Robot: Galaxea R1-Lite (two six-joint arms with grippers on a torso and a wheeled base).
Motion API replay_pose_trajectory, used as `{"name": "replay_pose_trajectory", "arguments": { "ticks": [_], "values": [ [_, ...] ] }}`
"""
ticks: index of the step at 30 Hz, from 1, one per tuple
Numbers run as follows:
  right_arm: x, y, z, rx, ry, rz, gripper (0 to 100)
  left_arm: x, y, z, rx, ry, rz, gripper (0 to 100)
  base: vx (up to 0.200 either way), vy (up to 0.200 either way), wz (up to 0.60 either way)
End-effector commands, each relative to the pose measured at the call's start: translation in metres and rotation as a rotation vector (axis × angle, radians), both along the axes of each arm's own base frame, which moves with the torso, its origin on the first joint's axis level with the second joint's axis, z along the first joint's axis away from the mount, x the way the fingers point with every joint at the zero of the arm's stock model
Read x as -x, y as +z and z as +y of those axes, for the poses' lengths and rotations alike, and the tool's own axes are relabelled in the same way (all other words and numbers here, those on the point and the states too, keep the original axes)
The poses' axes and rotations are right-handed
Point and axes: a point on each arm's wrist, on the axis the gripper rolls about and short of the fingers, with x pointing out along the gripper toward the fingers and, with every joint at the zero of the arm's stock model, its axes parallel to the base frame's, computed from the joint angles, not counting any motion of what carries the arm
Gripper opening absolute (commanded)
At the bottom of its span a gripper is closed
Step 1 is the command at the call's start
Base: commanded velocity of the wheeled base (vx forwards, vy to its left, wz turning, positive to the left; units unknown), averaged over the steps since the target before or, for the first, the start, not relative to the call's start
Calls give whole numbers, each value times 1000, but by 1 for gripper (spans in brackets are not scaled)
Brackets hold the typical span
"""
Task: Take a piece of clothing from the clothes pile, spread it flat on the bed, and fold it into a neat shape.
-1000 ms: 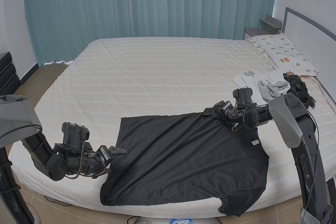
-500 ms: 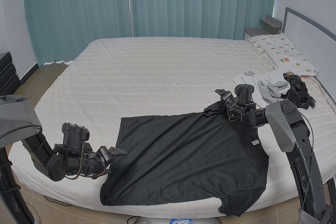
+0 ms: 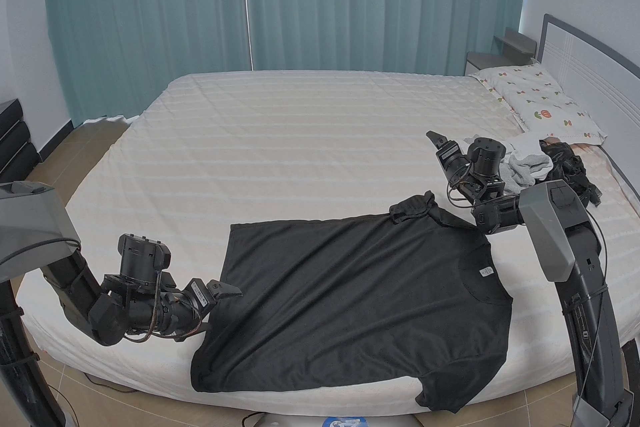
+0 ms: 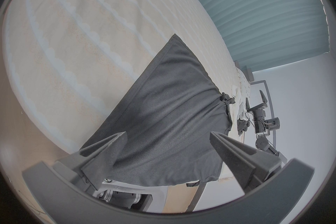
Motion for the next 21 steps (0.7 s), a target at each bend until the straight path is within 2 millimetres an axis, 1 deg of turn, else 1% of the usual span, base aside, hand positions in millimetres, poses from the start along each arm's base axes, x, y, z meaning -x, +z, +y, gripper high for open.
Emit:
{"name": "replay_pose_trajectory", "arguments": {
  "ticks": [1, 4, 5, 7, 10, 12, 13, 14, 15, 16, 18, 19, 20, 21],
  "values": [
    [-1, -2, -12, 38, -35, 40, 100, 0, 0, 0, 0, 1, 0, 100, 0, 0, 0],
    [5, -15, -20, 82, -71, 104, 100, -4, 1, 0, 4, 9, -10, 100, 0, 0, 0],
    [8, -14, -23, 102, -76, 115, 100, -6, 2, 0, 10, 16, -14, 100, 0, 0, 0],
    [17, -15, -29, 159, -80, 151, 100, -19, 9, -2, 29, 56, -45, 100, 0, 0, 0],
    [33, -13, -34, 184, -79, 196, 100, -35, 17, -3, 34, 133, -87, 100, 0, 0, 0],
    [46, -14, -33, 191, -73, 221, 100, -48, 17, -4, 13, 168, -119, 100, 0, 0, 0],
    [51, -15, -33, 193, -71, 225, 100, -55, 20, -5, 7, 179, -142, 100, 0, 0, 0],
    [59, -16, -32, 195, -70, 225, 100, -68, 26, -4, 4, 186, -184, 100, 0, 0, 0],
    [62, -16, -31, 195, -68, 225, 100, -73, 26, -4, 0, 185, -194, 100, 0, 0, 0],
    [67, -17, -31, 197, -66, 226, 100, -79, 26, -4, -11, 179, -202, 100, 0, 0, 0],
    [79, -20, -31, 210, -61, 238, 100, -100, 17, -7, -54, 153, -219, 100, 0, 0, 0],
    [80, -20, -30, 212, -59, 239, 100, -103, 15, -8, -61, 150, -222, 100, 0, 0, 0],
    [90, -20, -29, 227, -51, 252, 100, -120, 8, -10, -97, 147, -240, 100, 0, 0, 0],
    [96, -20, -30, 233, -51, 264, 100, -127, 3, -11, -122, 148, -244, 100, 0, 0, 0]
  ]
}}
